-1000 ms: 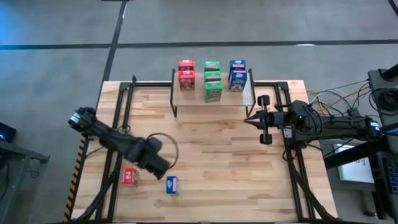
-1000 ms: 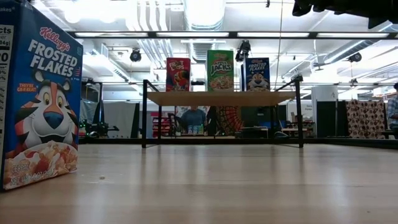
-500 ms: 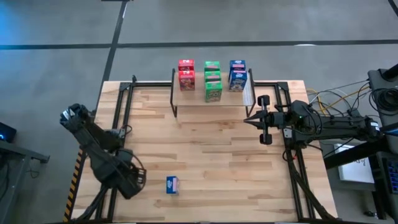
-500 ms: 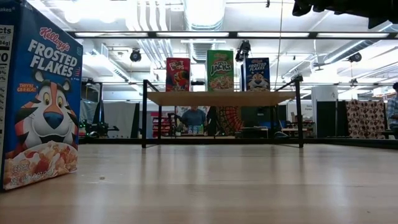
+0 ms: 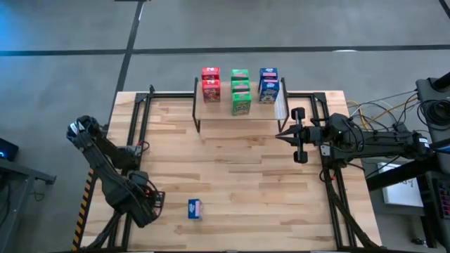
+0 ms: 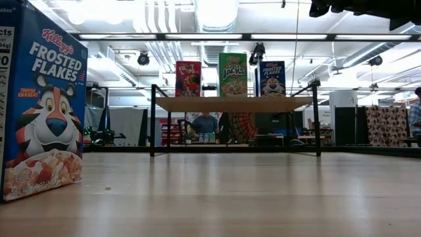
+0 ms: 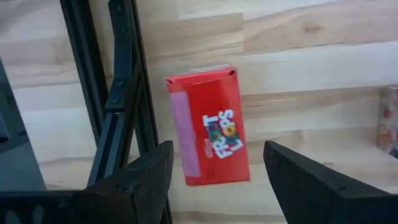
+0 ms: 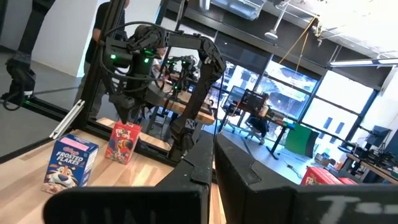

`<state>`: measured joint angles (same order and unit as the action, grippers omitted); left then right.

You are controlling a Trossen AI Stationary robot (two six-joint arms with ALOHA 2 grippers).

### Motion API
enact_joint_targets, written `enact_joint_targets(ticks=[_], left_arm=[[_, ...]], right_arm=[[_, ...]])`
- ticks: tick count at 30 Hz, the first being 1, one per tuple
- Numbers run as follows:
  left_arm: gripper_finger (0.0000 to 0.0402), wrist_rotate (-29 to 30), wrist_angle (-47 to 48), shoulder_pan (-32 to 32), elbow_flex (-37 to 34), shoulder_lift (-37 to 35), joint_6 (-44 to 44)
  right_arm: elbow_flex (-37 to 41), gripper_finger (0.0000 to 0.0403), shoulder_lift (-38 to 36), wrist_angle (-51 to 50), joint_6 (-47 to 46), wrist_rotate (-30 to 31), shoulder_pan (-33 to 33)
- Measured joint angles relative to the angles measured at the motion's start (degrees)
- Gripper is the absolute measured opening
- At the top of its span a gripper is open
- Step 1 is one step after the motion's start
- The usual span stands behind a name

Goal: Stack cereal on shelf
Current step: Put the red cereal box on the shelf

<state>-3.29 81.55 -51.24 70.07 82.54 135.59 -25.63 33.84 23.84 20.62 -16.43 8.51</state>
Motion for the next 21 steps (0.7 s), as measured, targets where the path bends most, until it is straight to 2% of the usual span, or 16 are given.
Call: enact_joint_targets(ticks=[21], left_arm=[[0.0233, -1.0, -3.5, 0.0, -5.0, -0.2, 0.0]], right_arm=[[0.0, 0.0009, 0.0, 0.0, 0.0, 0.0, 0.0]])
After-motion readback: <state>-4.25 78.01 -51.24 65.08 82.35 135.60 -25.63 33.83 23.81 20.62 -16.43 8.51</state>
